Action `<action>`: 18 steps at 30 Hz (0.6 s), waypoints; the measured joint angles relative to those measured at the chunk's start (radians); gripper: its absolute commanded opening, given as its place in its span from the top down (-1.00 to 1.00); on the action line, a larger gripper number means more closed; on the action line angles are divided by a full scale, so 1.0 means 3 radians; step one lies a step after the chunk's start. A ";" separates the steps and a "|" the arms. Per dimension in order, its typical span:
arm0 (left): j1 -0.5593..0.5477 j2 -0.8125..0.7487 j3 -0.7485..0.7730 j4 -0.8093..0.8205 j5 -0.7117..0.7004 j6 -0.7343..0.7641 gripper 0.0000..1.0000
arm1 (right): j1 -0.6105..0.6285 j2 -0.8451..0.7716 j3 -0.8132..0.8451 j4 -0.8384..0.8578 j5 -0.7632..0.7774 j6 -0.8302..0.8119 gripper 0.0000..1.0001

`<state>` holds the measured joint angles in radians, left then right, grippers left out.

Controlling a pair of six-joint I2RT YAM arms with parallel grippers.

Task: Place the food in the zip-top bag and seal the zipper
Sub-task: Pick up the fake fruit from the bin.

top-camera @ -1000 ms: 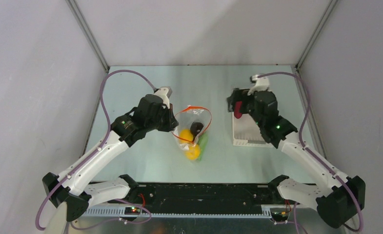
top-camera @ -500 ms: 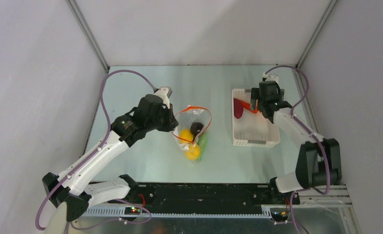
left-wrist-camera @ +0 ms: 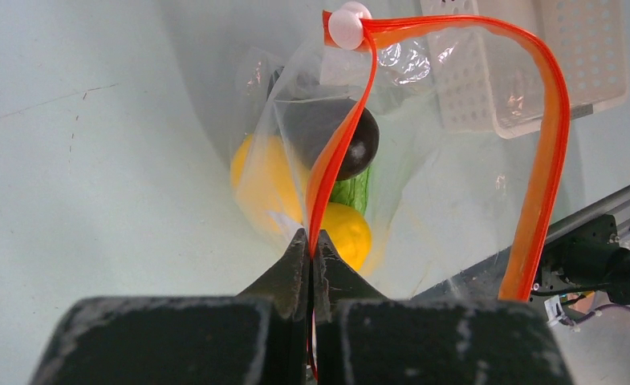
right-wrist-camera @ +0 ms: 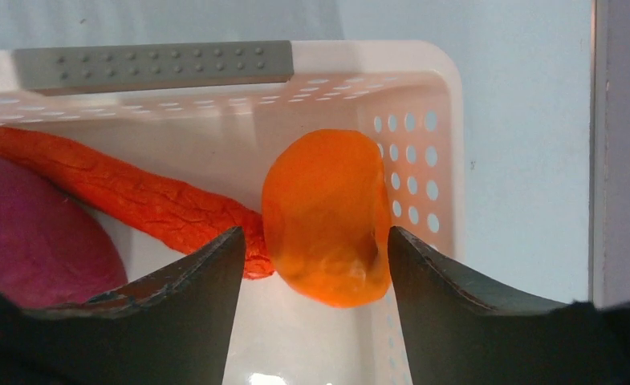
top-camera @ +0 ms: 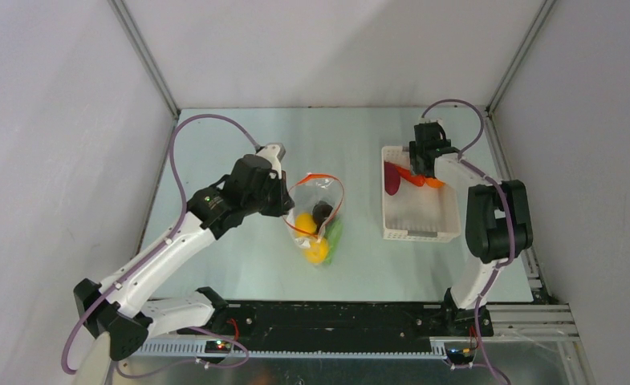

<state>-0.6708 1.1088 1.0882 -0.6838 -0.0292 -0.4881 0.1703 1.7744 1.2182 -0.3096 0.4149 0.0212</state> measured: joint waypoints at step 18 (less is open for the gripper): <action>0.0000 0.0015 0.0000 -0.0025 -0.0004 -0.0001 1.00 | -0.0038 0.0242 0.0131 -0.0070 0.0051 -0.0047 0.84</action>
<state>-0.6708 1.1133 1.0882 -0.6914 -0.0303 -0.4885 0.1589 1.8469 1.2575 -0.3305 0.4301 0.0071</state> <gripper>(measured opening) 0.008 0.522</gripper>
